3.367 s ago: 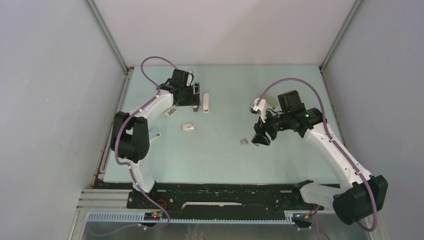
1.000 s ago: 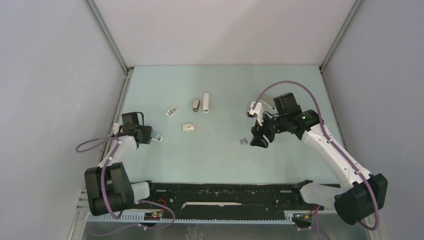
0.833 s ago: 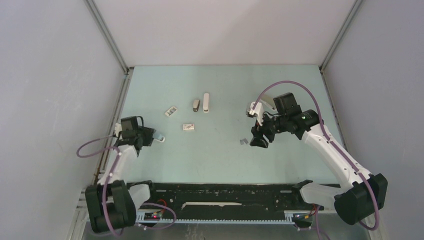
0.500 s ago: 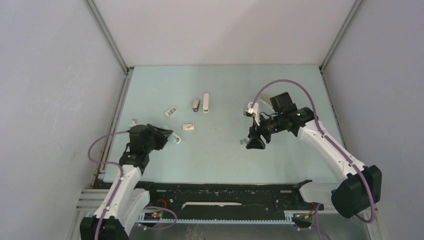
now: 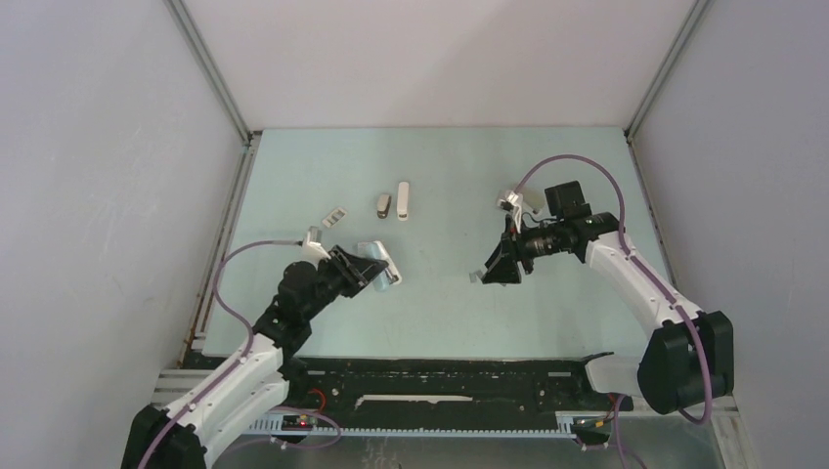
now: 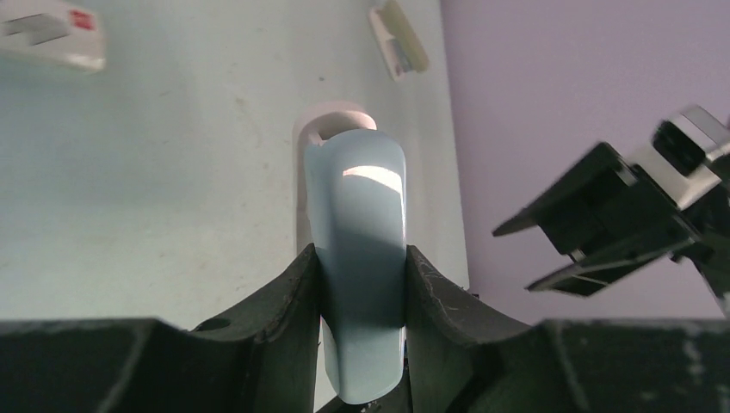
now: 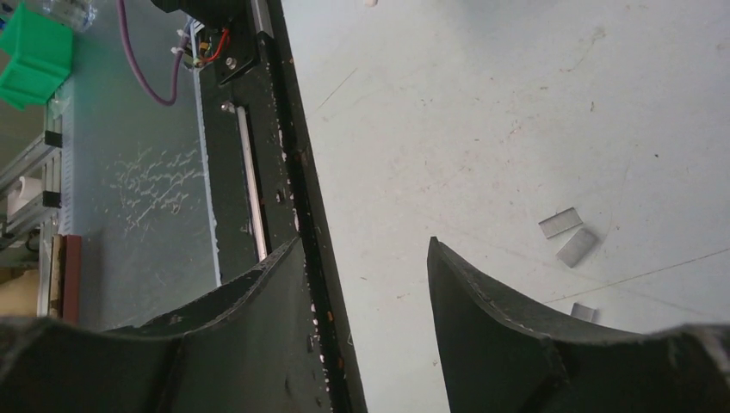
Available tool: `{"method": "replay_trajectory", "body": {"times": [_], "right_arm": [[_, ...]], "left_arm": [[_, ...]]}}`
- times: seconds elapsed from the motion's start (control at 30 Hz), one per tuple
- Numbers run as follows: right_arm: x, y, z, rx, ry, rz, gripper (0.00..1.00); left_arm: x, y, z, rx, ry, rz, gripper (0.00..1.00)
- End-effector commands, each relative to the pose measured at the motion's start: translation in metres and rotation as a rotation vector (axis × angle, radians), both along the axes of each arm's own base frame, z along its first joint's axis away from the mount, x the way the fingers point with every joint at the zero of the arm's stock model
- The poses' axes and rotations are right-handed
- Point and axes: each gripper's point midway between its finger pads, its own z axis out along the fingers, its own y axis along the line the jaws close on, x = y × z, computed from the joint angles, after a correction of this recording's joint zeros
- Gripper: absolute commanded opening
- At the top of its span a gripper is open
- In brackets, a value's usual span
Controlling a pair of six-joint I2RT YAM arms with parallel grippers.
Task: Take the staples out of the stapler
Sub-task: Unload the staple at the center of the board.
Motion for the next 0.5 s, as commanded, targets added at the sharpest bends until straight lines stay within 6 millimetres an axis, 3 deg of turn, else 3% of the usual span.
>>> {"method": "replay_trajectory", "body": {"times": [0.0, 0.27, 0.47], "right_arm": [[0.009, 0.005, 0.008, 0.075, -0.014, -0.032, 0.64], [0.001, 0.017, 0.012, 0.225, 0.071, 0.033, 0.68], [-0.005, 0.025, 0.026, 0.320, 0.078, 0.075, 0.71]], "left_arm": [[0.004, -0.020, 0.042, -0.045, -0.244, -0.066, 0.00], [-0.004, -0.055, 0.084, -0.122, -0.448, -0.193, 0.00], [-0.016, -0.087, 0.117, -0.173, -0.580, -0.320, 0.00]]}}
